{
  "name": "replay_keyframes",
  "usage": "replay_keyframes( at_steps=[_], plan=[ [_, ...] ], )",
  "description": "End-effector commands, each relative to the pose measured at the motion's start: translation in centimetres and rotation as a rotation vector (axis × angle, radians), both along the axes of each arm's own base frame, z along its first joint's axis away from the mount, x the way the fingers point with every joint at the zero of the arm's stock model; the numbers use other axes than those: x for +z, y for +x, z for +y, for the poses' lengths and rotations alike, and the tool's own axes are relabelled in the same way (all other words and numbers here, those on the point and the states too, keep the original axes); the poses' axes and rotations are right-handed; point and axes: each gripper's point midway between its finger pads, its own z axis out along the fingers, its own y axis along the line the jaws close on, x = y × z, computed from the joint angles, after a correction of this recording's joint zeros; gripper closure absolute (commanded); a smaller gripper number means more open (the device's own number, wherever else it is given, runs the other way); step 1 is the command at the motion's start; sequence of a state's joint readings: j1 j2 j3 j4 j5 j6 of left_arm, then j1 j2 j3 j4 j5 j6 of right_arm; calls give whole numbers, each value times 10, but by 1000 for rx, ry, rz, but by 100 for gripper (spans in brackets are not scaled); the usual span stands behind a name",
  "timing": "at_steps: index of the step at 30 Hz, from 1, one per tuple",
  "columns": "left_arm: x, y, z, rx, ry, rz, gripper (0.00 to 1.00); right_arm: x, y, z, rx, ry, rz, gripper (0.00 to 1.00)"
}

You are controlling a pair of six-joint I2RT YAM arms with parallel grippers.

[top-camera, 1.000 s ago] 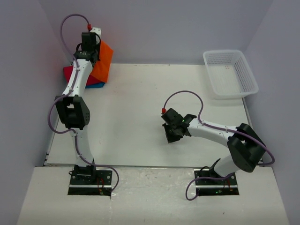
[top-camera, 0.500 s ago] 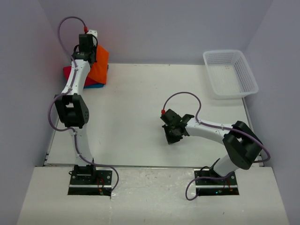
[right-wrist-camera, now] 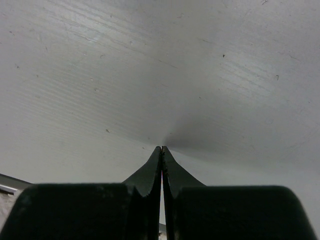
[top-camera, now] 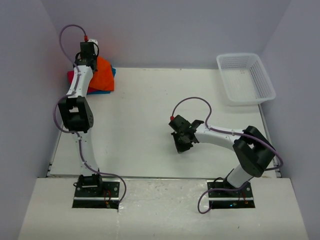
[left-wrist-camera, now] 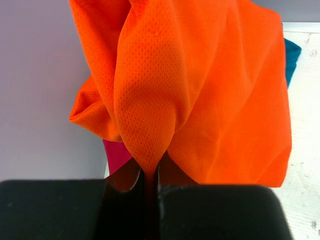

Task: Fold and stack the t-shirts
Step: Put the neatly folded tshirt into the corner of the board with the left arm

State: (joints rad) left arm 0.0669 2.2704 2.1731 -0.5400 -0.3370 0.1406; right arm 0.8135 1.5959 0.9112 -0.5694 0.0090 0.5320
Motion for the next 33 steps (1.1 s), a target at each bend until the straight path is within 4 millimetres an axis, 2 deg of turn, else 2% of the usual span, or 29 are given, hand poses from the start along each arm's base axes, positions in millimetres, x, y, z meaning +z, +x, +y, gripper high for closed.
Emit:
replay_keyframes(
  at_steps=[1, 9, 12, 13, 18, 27, 31, 33],
  plan=[
    [46, 11, 19, 28, 50, -130, 100, 7, 7, 10, 4, 12, -11, 100],
    [38, 18, 34, 62, 122, -130, 100, 5, 9, 13, 13, 7, -5, 100],
    [28, 24, 39, 73, 144, -121, 100, 5, 8, 12, 16, 1, -2, 100],
    [16, 27, 39, 69, 144, -102, 100, 5, 9, 12, 16, 1, -2, 100],
    [-17, 32, 46, 93, 170, -57, 100, 3, 7, 10, 18, -8, 6, 100],
    [-47, 32, 65, 150, 155, -45, 100, -4, 8, 11, 24, -27, 22, 100],
    [-56, 33, 73, 173, 172, -31, 100, -5, 9, 11, 24, -29, 24, 100],
    [-56, 30, 83, 217, 196, -35, 100, -6, 9, 11, 27, -32, 26, 100]
  ],
)
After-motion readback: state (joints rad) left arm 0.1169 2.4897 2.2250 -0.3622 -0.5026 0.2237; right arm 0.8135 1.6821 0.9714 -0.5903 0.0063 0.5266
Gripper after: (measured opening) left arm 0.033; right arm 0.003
